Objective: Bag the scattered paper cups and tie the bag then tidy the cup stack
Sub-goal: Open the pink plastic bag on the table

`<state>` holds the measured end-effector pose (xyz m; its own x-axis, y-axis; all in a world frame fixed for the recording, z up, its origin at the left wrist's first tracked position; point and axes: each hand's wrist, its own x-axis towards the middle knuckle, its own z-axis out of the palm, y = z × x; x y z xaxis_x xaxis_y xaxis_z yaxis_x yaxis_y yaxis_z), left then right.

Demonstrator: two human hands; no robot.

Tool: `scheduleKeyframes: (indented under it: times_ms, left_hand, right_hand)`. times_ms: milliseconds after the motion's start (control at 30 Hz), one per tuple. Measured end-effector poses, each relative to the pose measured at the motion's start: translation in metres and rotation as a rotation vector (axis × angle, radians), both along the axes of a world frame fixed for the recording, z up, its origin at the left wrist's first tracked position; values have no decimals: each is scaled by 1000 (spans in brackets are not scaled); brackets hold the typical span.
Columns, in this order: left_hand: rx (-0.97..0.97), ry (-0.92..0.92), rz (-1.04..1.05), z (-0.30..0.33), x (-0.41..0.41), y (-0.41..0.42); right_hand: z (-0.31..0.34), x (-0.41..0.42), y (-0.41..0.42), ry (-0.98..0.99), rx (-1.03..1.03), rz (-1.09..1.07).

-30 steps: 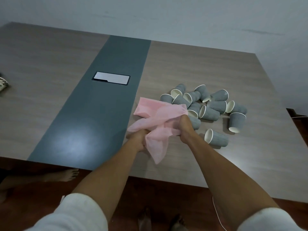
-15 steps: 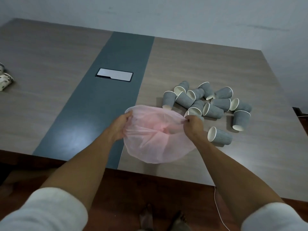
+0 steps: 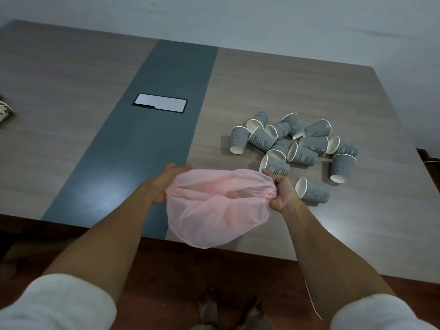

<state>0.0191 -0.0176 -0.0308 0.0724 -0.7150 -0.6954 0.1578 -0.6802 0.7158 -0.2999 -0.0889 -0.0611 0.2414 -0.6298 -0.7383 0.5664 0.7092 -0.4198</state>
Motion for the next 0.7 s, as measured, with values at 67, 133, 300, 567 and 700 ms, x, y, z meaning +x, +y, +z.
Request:
scheduleKeyframes:
  times_ms: [67,133,300,567,700]
  left_hand:
    - [-174,-578,-108,-7,-14,-8]
    - [-413,-990,-389,-10,-44,-11]
    - [-462,-989,-689,-32,-91,-10]
    - [-425,-751,-37,-12,-88,-48]
    - [-460,-834,38,-2,-68,-46]
  right_hand:
    - [-4,3,-3,36,-9,9]
    - [-3,9,-7,58,-38,78]
    - [24,24,-8,402,-175,123]
    - [5,76,61,1673,-648,247]
    - [-17,63,40,1213,-445,212]
